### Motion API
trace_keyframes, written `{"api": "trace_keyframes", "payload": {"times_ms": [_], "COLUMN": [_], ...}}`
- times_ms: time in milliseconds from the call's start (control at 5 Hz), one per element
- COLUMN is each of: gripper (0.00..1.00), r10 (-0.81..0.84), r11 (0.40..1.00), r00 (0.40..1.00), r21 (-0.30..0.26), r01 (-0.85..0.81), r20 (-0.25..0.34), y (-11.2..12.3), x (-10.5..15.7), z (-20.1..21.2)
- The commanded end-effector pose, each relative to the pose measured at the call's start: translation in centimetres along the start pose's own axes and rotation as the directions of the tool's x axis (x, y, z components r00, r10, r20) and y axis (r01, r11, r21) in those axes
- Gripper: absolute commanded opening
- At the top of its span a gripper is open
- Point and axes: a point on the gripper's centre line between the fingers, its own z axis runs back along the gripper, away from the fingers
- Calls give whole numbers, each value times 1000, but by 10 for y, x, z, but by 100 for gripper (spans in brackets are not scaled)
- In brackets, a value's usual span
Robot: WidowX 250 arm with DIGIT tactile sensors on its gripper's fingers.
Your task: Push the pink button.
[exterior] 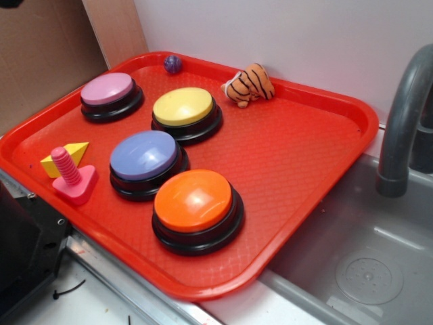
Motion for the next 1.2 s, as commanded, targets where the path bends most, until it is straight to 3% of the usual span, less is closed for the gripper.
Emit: {"api": "trace_keyframes", "payload": {"times_ms": [0, 200, 400, 600, 1000], "gripper": [100, 100, 100, 100, 100], "r10": [0, 165, 301, 347, 370], "r11": [1000, 985, 946, 929, 918], "r00": [1000, 986, 945, 923, 923], "r21": [0, 47, 83, 76, 109], "r01": [0, -165, -313, -363, -381], "r20": [0, 22, 127, 165, 109], "y": [0, 30, 73, 105, 141], "x": [0, 37, 82, 96, 107], "z": [0, -30, -56, -84, -145]}}
